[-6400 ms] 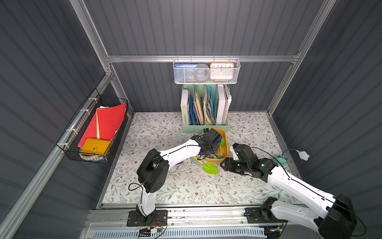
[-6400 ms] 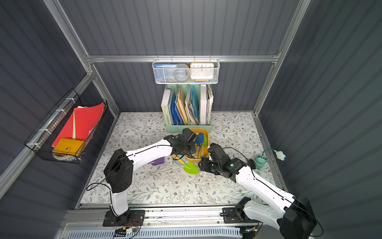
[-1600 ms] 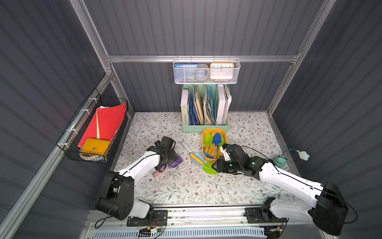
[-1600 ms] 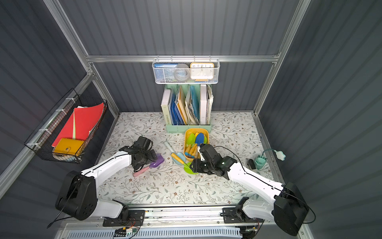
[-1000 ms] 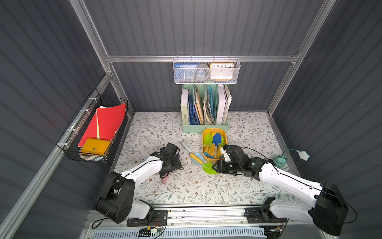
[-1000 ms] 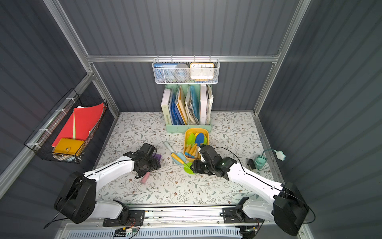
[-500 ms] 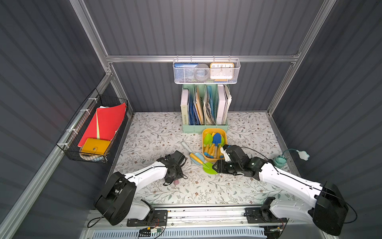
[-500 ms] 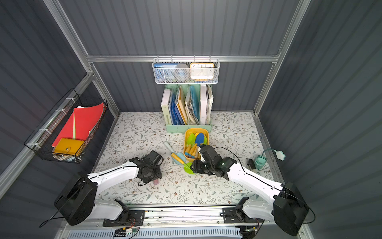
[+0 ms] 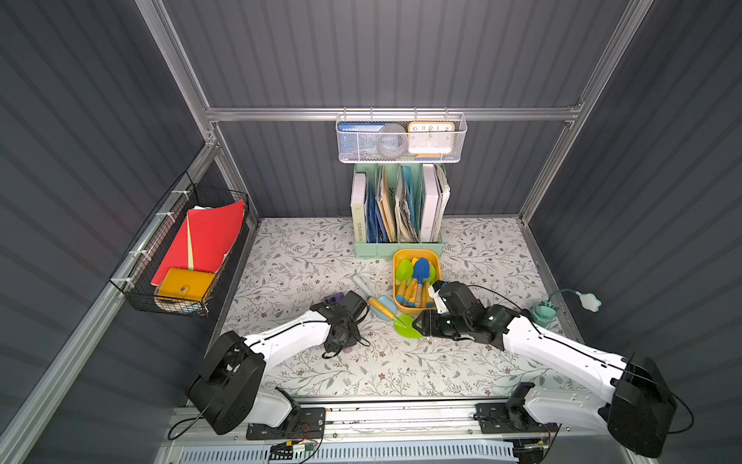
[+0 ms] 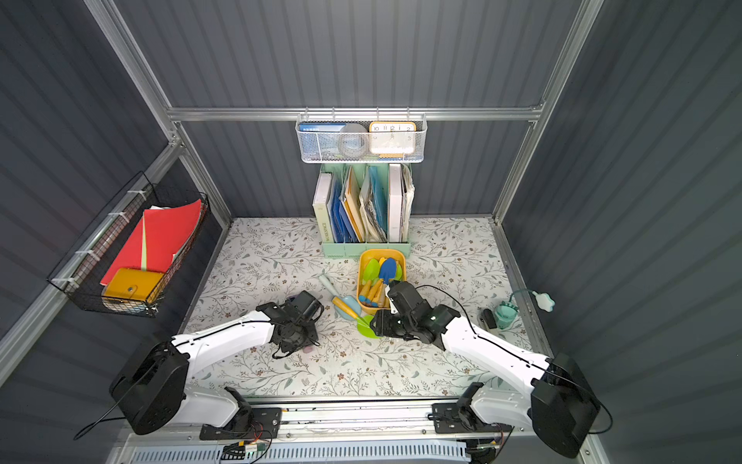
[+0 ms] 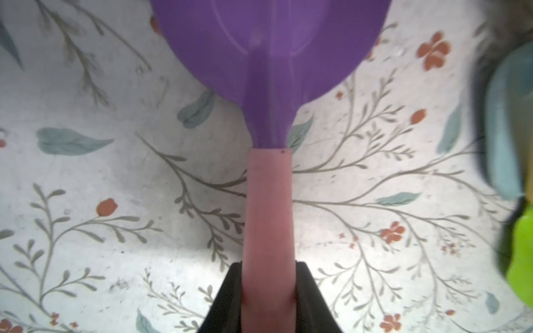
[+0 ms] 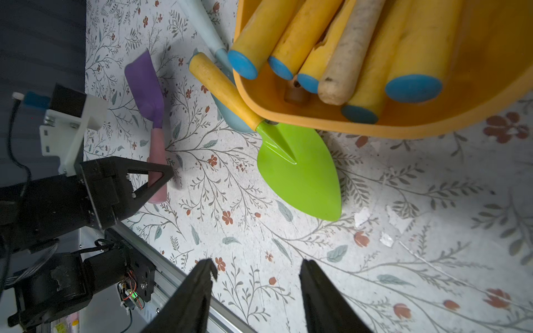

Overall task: Put the shovel into the storage box
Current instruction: Pick up the shovel from the center of the board, then place the shovel in the storage box.

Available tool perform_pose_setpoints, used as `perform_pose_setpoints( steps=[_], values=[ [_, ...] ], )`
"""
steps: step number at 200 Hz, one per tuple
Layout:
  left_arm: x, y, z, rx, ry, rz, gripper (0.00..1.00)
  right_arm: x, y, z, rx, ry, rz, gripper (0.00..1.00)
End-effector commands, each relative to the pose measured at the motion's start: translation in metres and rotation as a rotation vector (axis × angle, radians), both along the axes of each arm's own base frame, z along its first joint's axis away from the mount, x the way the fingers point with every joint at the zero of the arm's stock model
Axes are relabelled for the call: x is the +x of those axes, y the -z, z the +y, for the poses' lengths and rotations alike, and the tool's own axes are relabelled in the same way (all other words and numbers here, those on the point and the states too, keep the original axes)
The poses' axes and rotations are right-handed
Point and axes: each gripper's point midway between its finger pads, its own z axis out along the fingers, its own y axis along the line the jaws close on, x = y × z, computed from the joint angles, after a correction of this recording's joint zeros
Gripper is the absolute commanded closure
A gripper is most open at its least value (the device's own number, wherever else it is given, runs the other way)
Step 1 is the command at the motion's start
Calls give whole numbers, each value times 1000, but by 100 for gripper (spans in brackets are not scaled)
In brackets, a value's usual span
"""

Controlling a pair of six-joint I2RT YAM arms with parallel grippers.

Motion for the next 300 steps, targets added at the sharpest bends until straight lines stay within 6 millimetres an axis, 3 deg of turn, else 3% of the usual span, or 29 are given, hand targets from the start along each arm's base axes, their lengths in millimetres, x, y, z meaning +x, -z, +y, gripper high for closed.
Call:
perform_pose_setpoints(
  steps=[1,41,74,147,150,242,300],
  values=[
    [17,-21,-5,28,30,-52,97,2,-6,-4,-13,13,-21,46],
    [46,-56,-27,-1,84,-124,98,7,-17,-18,-40,57,-47,46],
    [70,-79,-54,-44,144,-175,98,9,-18,-42,-86,130,-52,46],
    [103,-84,-133,-89,303,-205,99,10,-15,-86,-110,257,-25,46],
    [108,-94,-141,-105,311,-228,98,10,-15,-87,-110,260,-24,46],
    [137,-75,-232,-181,448,-214,97,3,-7,-98,-97,299,-13,45],
    [146,-53,-264,-215,463,-193,97,-1,-2,-104,-93,316,-5,45]
  ],
)
